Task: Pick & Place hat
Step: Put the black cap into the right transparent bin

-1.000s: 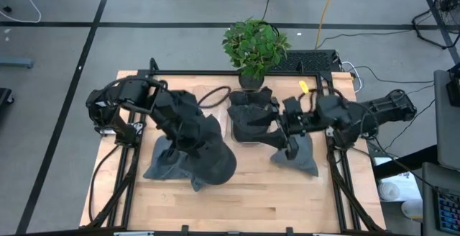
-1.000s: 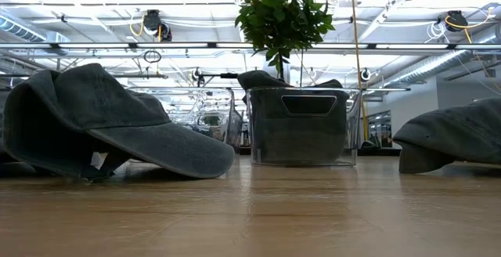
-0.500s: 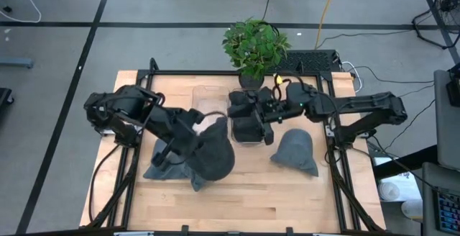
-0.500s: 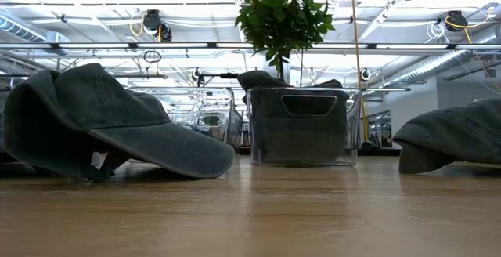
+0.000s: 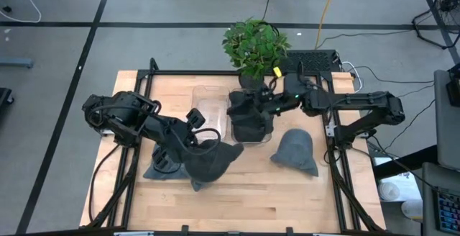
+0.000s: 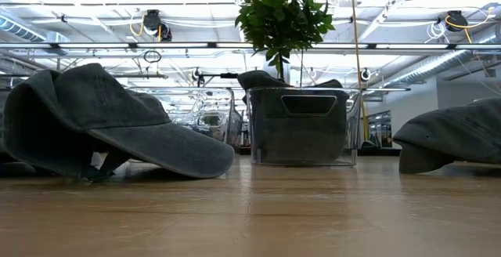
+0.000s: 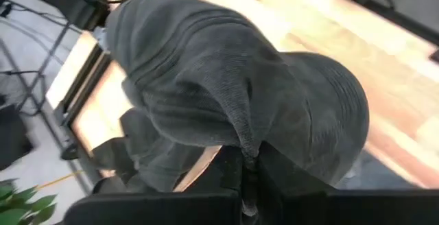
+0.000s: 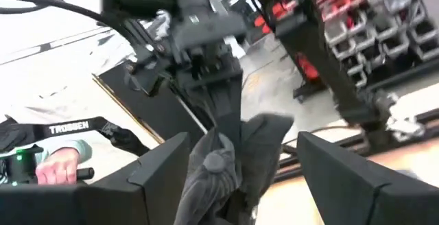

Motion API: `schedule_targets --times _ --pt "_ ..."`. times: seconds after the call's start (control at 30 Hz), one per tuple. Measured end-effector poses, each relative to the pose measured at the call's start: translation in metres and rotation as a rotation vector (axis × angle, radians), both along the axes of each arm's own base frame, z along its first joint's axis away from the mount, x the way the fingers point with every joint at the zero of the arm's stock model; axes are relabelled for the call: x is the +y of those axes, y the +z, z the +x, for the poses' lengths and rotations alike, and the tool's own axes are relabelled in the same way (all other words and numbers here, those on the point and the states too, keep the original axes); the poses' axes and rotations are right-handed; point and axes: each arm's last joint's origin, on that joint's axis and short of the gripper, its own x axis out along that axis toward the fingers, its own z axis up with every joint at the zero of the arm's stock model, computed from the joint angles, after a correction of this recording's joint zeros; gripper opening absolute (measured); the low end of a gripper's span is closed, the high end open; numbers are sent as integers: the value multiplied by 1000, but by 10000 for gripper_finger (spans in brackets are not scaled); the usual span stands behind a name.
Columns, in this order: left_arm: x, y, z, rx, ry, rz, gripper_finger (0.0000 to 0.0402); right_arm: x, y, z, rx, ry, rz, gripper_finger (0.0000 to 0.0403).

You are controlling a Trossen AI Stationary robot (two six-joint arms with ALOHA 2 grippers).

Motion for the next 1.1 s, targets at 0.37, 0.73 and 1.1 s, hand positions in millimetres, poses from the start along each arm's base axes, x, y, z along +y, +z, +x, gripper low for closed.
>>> schedule_targets --times 0.37,0.73,1.1 --pt "3 1 2 -13 48 4 10 18 -20 17 108 77 100 263" --pt "8 1 3 -19 110 -13 10 23 -20 21 134 156 237 251" --pt "9 -4 12 0 91 -6 9 35 -17 20 130 193 266 206"
